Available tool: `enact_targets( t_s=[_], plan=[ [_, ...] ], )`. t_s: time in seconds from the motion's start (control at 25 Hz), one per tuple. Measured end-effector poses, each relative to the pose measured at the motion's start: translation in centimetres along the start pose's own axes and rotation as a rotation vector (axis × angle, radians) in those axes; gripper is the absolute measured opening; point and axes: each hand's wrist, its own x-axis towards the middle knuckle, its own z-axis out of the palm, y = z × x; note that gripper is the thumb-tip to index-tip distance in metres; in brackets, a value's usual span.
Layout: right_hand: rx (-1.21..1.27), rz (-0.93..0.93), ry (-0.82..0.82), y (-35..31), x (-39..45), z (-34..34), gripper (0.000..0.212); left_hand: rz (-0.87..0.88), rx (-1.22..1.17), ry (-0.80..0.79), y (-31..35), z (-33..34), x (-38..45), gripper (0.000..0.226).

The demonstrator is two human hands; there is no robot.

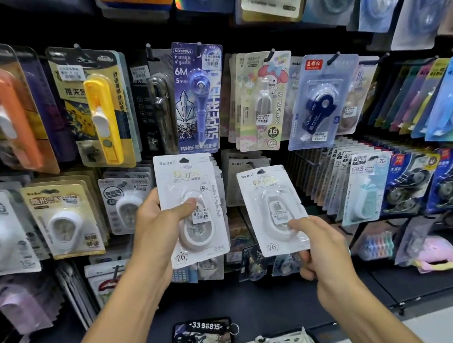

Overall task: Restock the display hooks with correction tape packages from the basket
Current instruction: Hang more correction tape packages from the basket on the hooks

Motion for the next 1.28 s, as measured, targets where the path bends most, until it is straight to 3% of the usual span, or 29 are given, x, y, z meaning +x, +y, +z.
enact_targets(
  t_s=[0.08,0.24,0.36,0.44,0.52,0.6,0.68,0.88,1.0,1.12,1.28],
  plan=[
    [0.054,0.049,-0.017,-0.1,0.0,0.0,0.011,0.004,-0.016,0.007,0.0,0.0,0.0,0.035],
    [0.135,0.190,-0.189,0.9,-0.4,0.9,0.053,0.002,0.011,-0.010,-0.7,0.5,-0.1,0.032],
    [0.058,-0.041,-0.427,1.0,-1.0,3.2,0.066,-0.004,0.081,-0.157,-1.6,1.7,-0.6,0.031],
    [0.106,-0.167,-0.428,1.1,-0.8,4.4,0.066,0.065,0.204,-0.282,-2.4,2.5,-1.0,0.024],
    [0.161,-0.234,-0.284,1.0,0.1,4.4,0.062,0.297,0.634,-0.255,-3.0,2.2,-0.5,0.028],
    [0.131,-0.228,-0.194,0.9,1.1,3.2,0.064,0.522,1.194,-0.170,-3.7,1.2,0.3,0.056],
    [0.049,-0.217,-0.178,0.6,1.9,1.8,0.065,0.538,1.451,-0.200,-4.3,0.5,1.0,0.068],
    [-0.075,-0.322,-0.020,-0.2,3.4,1.0,0.013,0.451,1.635,-0.290,-5.3,-0.1,1.8,0.078],
    [-0.131,-0.354,-0.003,0.2,3.6,0.6,0.003,0.447,1.675,-0.289,-5.3,-0.4,2.0,0.082],
    [-0.201,-0.376,0.023,0.5,4.3,0.5,0.009,0.430,1.682,-0.308,-5.6,-0.6,2.1,0.084],
    [-0.589,-0.267,-0.291,1.6,7.9,1.6,0.058,0.403,1.681,-0.351,-6.2,-0.8,1.9,0.091]
  ],
)
